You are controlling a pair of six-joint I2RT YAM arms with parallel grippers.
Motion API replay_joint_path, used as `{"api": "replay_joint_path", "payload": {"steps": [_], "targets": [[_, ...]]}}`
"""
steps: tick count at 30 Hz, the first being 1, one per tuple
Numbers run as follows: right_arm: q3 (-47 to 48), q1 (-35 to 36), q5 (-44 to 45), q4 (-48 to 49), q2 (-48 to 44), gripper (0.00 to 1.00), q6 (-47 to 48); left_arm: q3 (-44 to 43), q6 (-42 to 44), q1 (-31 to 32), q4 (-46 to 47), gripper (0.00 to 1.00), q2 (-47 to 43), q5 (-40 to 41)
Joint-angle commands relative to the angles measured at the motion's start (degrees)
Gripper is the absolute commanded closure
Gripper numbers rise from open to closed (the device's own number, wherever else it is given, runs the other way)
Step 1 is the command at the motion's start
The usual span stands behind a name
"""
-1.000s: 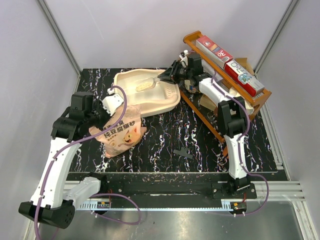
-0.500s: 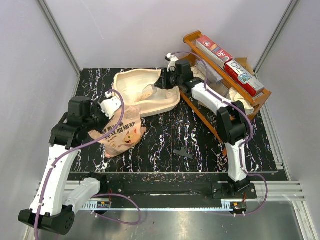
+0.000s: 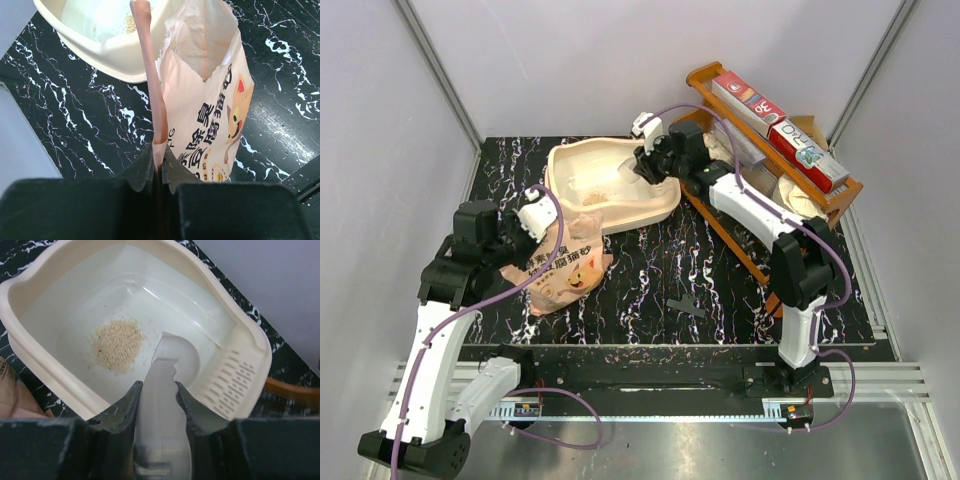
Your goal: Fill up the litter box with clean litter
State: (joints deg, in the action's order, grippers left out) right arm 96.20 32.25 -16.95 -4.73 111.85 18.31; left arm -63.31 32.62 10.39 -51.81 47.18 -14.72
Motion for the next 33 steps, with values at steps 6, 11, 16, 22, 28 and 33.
{"api": "replay_joint_path", "payload": {"steps": [6,11,16,22,28,33], "targets": [[9.6,-6.5,-7.0,-25.3,-12.1,1.00,-7.4,-0.6,-2.7,-0.3,10.6,1.00,-0.8,-6.7],[9.4,-7.8,-20.1,-30.6,-15.7,1.00,-11.5,-0.2,-3.3,-0.3,10.9,1.00,-0.7,-8.0],[14.1,-6.3,-31.6,-28.6,-15.9,1.00,-18.0,-0.3,-3.4,-0.2,10.8,1.00,-0.7,-8.5],[17.2,-0.8,-33.1,-30.7,-12.5,1.00,-14.8,0.0,-4.0,-0.2,11.5,1.00,-1.0,-8.9],[19.6,3.5,-32.2,-34.9,-7.1,1.00,-9.7,-0.1,-3.9,-0.2,11.3,1.00,-1.5,-8.9],[27.4,7.6,-27.8,-43.2,-0.9,1.00,-4.3,-0.3,-4.2,-0.2,11.4,1.00,-1.6,-9.6]]}}
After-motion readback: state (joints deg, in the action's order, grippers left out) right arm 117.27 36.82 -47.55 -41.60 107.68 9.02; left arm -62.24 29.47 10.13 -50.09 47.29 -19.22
